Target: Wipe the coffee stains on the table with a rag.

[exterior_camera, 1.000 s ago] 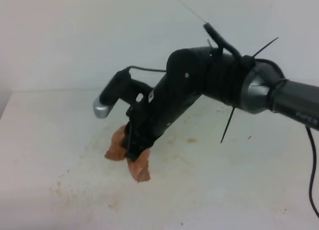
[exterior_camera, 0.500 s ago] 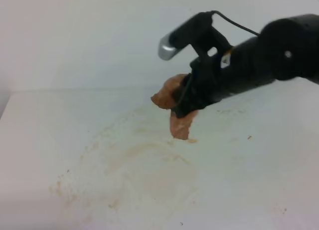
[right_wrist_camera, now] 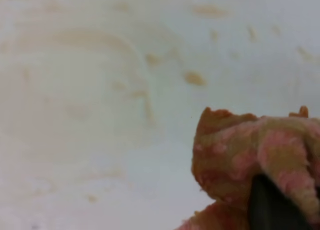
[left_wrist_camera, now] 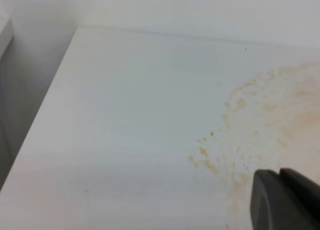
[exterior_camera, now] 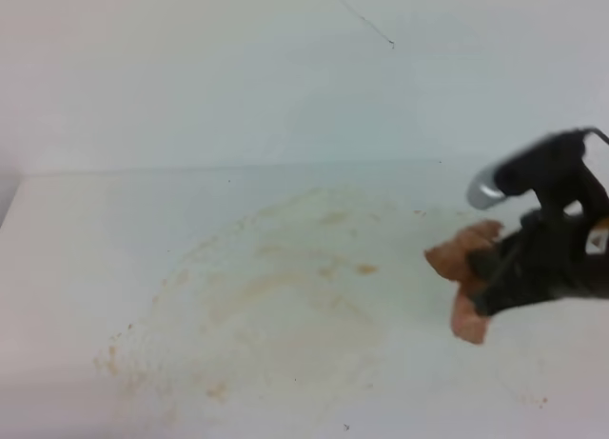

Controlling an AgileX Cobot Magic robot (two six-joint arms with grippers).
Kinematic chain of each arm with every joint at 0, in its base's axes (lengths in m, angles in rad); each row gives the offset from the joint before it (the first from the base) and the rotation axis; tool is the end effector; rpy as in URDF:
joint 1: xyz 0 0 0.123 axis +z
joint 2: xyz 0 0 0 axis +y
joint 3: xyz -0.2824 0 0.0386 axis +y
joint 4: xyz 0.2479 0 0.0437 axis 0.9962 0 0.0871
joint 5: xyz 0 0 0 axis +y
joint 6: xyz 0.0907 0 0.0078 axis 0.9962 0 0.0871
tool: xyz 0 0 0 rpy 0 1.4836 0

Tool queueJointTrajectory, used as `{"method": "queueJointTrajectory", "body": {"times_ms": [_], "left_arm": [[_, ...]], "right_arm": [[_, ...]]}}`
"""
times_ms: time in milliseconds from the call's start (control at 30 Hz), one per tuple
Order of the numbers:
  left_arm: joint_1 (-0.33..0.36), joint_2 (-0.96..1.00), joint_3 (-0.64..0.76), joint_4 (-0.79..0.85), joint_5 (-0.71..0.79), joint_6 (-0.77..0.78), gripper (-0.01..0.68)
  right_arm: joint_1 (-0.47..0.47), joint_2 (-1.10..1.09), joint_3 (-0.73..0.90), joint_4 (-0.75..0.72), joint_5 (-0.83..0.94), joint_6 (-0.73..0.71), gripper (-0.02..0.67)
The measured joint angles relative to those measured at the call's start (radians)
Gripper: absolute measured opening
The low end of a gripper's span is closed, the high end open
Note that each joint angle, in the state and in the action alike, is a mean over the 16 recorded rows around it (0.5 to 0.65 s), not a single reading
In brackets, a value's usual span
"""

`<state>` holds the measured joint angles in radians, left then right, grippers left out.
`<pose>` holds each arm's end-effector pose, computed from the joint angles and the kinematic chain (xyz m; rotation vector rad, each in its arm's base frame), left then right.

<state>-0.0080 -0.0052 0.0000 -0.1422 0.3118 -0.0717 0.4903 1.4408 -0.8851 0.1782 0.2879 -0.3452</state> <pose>0.0538 -0.0044 0.1855 -0.1469 1.7851 -0.1933 0.2639 0.1461 0.2522 -0.7846 2.1958 0.2172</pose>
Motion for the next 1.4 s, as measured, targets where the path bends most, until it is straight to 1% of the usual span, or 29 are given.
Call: {"method": "queueJointTrajectory", "body": {"times_ms": [133,300,700,833,967,1267,1400], "left_arm": [[0.000,0.000,0.000,0.000,0.000,0.000,-0.003],[0.000,-0.005,0.000,0.000,0.000,0.000,-0.003],[0.000,-0.019,0.000,0.000,0.000,0.000,-0.002],[0.000,-0.021,0.000,0.000,0.000,0.000,-0.002],[0.000,-0.021,0.000,0.000,0.000,0.000,-0.002],[0.000,-0.019,0.000,0.000,0.000,0.000,-0.002],[0.000,-0.019,0.000,0.000,0.000,0.000,-0.002]], "right_arm": [[-0.039,0.014,0.088,0.000,-0.066,0.020,0.041],[-0.070,0.072,0.144,0.000,-0.124,0.035,0.041],[-0.084,0.231,0.163,-0.007,-0.180,0.032,0.042],[-0.084,0.257,0.163,-0.011,-0.188,0.029,0.061],[-0.084,0.269,0.162,-0.015,-0.195,0.026,0.122],[-0.084,0.218,0.161,-0.015,-0.188,0.021,0.371],[-0.084,0.146,0.161,-0.015,-0.171,0.021,0.456]]}}
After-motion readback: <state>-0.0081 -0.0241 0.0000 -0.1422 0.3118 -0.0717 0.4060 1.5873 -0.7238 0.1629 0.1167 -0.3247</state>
